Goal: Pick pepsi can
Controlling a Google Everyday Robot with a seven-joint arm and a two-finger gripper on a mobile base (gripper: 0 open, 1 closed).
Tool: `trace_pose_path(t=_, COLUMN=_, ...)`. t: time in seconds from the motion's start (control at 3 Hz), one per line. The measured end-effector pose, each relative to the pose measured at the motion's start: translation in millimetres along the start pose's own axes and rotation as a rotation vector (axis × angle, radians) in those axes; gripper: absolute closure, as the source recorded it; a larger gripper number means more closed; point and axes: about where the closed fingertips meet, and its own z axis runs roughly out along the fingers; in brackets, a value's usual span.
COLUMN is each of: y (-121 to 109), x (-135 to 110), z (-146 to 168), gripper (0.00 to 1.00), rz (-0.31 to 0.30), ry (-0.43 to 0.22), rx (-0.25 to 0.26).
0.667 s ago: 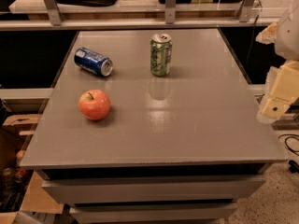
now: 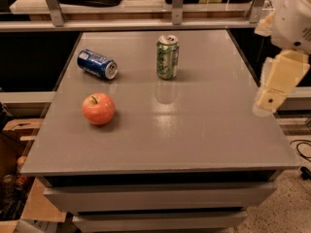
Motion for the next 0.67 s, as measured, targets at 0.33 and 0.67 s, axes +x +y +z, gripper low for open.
trace_pose_path(t=0.33, y=-18, x=-37, z=2, gripper=0.00, rz=-0.009, ry=0.000, rx=-0.006)
trace_pose_path(t=0.67, y=-36, x=-83, z=6, gripper=0.00, rz=0.008, ry=-0.029, rx=-0.018)
